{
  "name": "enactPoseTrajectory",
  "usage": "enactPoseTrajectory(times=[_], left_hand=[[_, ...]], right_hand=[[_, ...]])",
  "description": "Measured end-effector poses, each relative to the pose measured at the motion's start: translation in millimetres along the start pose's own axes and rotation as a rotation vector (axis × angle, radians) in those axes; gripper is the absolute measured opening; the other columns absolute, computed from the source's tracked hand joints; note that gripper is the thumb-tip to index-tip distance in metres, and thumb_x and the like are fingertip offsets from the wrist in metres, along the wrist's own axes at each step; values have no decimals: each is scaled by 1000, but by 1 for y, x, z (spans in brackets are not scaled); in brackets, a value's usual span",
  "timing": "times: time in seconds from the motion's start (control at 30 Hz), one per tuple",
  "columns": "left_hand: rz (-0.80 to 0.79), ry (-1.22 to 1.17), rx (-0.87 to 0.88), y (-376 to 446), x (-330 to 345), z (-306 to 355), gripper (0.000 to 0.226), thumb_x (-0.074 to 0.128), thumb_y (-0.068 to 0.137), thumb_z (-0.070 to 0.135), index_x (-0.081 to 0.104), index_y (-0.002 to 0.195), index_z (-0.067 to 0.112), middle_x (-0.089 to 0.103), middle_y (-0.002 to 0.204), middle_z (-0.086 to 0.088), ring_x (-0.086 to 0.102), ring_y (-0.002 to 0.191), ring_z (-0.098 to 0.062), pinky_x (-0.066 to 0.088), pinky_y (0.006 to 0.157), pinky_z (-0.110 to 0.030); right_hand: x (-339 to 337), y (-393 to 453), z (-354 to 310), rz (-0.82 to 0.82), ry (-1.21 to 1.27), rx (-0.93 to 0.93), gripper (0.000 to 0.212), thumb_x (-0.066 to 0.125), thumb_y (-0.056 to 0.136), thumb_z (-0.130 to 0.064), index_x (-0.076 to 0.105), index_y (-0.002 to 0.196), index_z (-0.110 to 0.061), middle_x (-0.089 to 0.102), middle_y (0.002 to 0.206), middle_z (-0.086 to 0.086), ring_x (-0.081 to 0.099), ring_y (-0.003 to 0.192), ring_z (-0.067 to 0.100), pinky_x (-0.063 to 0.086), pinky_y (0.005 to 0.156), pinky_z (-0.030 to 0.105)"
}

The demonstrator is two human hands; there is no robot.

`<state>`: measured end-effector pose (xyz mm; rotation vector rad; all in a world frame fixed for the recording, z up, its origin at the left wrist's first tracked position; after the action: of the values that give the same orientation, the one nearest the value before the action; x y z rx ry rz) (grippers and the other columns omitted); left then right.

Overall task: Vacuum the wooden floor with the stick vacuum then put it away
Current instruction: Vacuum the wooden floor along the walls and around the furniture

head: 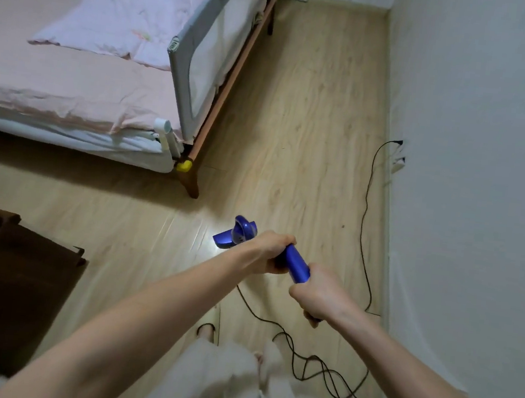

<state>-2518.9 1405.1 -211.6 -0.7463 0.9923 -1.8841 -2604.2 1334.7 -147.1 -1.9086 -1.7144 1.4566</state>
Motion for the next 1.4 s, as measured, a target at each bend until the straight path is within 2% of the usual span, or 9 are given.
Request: enactPoseTrajectory(times=[0.17,0.27,0.4,0.6,0.8,0.97,1.07,1.3,1.4], left_hand=[[-42,155,16,5,12,0,16,54,93,16,47,83,6,53,80,-9,55,72,-20,51,76,-32],[-48,244,16,13,-14,2,14,55,91,16,50,98,5,53,90,-11,55,77,-21,52,70,-31],[-16,267,37,27,-57,24,11,54,93,15,52,98,5,57,79,-8,57,67,-18,51,66,-28],[6,301,69,69,-88,71,9,56,93,16,52,90,8,57,78,-7,56,66,-17,52,63,-27],[-10,316,49,118,-123,128,12,57,93,18,52,86,10,55,77,-7,56,67,-17,52,64,-27],[-10,345,51,155,-153,175,12,56,94,19,50,86,11,54,76,-5,55,66,-16,52,66,-26],[6,360,60,174,-167,204,13,54,95,19,49,85,12,53,76,-5,54,65,-15,50,65,-25],[-23,281,55,197,-177,246,27,61,93,32,46,87,11,48,70,-3,50,60,-14,47,58,-24],[-16,283,69,198,-171,247,21,58,94,23,45,82,12,48,71,-4,50,62,-15,48,59,-26]], right_hand=[[8,-10,7,81,159,35,14,47,81,-4,50,94,-8,54,74,8,54,50,22,42,38,22],[36,-6,-10,75,246,35,17,46,79,-4,48,94,-9,53,74,6,52,47,21,42,35,22],[61,19,-45,50,335,47,22,45,79,-3,46,101,-8,53,77,5,52,43,19,42,36,22],[62,81,-79,82,287,70,26,53,80,-7,42,102,-12,53,94,6,63,73,30,57,61,37],[50,147,-125,115,202,80,26,51,85,-7,44,110,-8,49,93,6,52,59,20,51,47,33],[49,198,-167,143,154,117,28,53,85,-11,44,112,-11,52,96,7,57,71,23,58,66,41],[45,226,-191,161,154,124,27,53,85,-10,45,111,-12,53,91,5,57,70,24,58,68,41],[28,261,-224,177,190,120,22,51,85,-10,42,104,-14,54,100,12,57,72,27,55,54,36],[22,256,-223,179,183,128,21,50,84,-10,43,103,-13,54,95,11,56,69,27,53,51,34]])
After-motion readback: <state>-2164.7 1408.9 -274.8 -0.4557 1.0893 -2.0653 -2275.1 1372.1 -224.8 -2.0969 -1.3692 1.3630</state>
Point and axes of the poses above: each hand's wrist, its own y-axis towards the middle knuckle, its own x-axis out of the palm, z = x × y, the point moved 9 cm from there along y, towards the middle knuckle
